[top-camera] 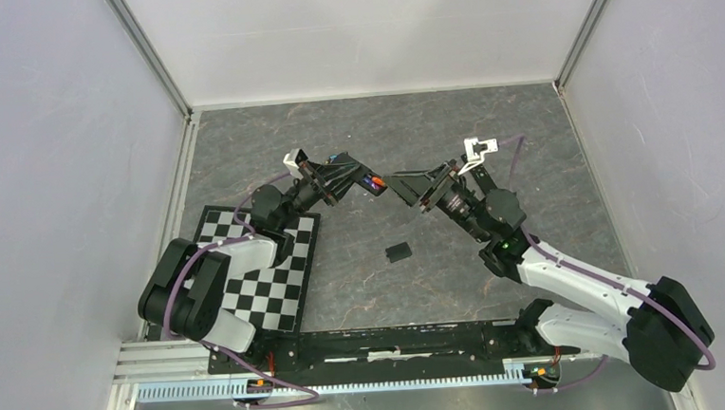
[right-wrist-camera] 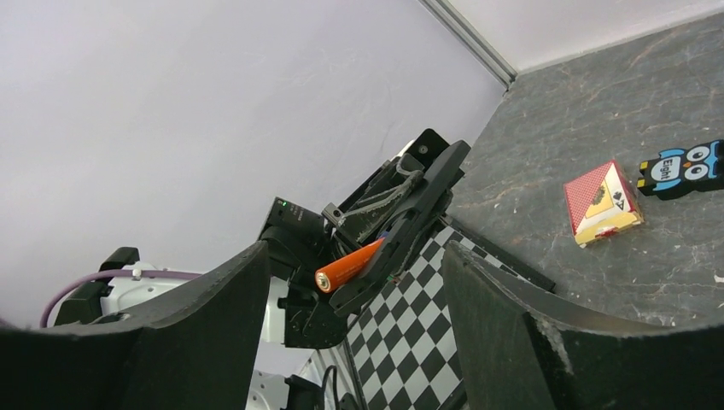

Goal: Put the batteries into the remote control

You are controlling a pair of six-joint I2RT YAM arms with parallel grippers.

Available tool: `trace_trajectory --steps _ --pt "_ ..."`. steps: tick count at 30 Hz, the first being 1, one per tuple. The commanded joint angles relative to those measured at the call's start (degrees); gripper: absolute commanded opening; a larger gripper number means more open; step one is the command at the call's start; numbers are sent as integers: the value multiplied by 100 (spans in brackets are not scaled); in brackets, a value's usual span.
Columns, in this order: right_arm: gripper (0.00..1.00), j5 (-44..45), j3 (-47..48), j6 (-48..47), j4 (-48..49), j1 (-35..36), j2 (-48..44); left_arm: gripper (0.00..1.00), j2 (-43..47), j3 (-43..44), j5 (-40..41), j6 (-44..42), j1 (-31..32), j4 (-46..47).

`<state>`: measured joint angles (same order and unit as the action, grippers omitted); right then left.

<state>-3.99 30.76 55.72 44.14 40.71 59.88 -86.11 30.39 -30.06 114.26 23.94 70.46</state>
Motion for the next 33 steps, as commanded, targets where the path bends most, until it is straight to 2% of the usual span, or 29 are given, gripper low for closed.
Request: trace_trajectory --steps 1,29,33 --pt "75 -22 348 112 0 -21 165 2 154 109 14 279 34 406" --pt "48 -116 527 176 -401 -23 500 2 331 237 -52 211 68 376" --pt "42 -117 602 176 -709 -27 554 2 348 255 -65 195 69 373"
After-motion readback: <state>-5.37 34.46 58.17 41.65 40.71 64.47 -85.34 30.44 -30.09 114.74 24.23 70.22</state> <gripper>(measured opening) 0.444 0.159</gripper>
